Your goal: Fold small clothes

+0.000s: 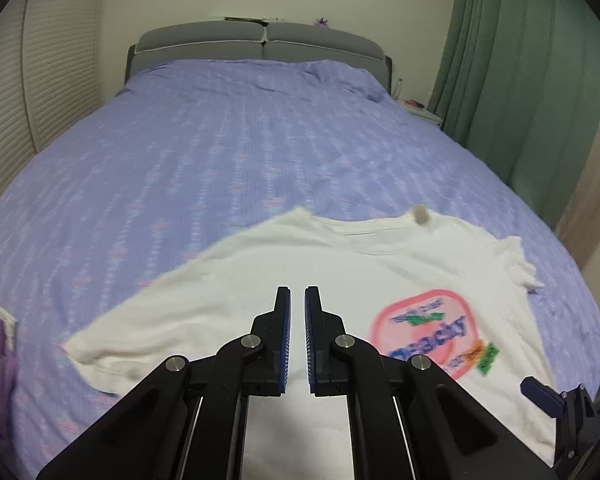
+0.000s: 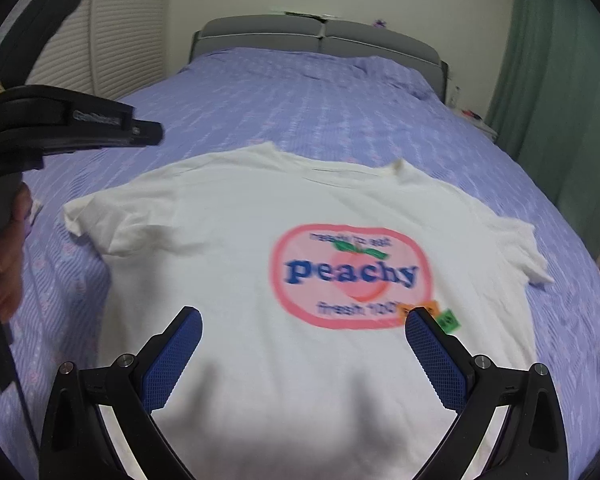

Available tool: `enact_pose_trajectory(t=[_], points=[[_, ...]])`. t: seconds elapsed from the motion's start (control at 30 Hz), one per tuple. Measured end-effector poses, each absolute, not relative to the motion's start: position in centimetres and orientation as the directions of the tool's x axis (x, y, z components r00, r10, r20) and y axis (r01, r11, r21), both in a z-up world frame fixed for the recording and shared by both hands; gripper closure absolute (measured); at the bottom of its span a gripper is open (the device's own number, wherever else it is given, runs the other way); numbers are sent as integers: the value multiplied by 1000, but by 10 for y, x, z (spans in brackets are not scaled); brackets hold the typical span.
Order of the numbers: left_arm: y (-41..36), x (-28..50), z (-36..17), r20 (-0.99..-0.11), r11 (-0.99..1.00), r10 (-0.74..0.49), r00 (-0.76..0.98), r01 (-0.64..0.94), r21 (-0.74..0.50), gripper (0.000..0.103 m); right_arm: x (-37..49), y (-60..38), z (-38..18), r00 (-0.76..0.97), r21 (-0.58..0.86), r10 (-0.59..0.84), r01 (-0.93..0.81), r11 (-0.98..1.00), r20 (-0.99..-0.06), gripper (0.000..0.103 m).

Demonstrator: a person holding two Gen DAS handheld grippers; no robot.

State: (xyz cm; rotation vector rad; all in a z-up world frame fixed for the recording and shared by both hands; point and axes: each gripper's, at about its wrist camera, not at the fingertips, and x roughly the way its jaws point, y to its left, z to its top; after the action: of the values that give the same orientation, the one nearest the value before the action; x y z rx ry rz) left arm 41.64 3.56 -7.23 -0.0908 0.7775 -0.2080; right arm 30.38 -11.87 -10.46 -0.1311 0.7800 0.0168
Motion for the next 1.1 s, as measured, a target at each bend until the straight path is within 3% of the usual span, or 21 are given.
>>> enact_pose_trajectory(t=[0.1,0.17,0.2,0.23,0.33,0.53,0.7,0.77,0.83,1.1], points=[[32,403,-76,-688,976,-203,697,92,-195,89,301,-131,-103,719,-128,-56,-46,991,-693,0],[36,388,-77,-682,984,-164,712,66,-168,70,300,-135,-102,723,-137,-62,-46,990,-688,0],[40,378,-78,-674,985,-151,723,55,-161,49,299,-137,-101,726,-140,-66,-42,989,-685,0],[44,369,-79,-666,986,-140,733,44,-159,39,299,-137,-101,728,-139,-63,-45,989,-682,0],[63,341,-81,-644,991,-94,759,8,-135,38,299,-136,-98,737,-126,-42,-58,990,-675,0],[115,321,-102,-661,978,-82,746,-66,-197,38,302,-112,-101,740,-93,14,-103,990,-673,0],[153,331,-136,-704,940,-146,695,-124,-318,40,306,-90,-111,719,-89,46,-148,985,-693,0],[164,337,-147,-710,913,-181,681,-151,-378,47,305,-84,-114,715,-99,49,-163,982,-698,0],[170,346,-155,-709,890,-205,674,-174,-422,47,305,-79,-119,710,-110,49,-177,978,-702,0],[170,380,-173,-727,853,-229,648,-226,-470,48,309,-74,-126,694,-127,33,-178,976,-720,0]])
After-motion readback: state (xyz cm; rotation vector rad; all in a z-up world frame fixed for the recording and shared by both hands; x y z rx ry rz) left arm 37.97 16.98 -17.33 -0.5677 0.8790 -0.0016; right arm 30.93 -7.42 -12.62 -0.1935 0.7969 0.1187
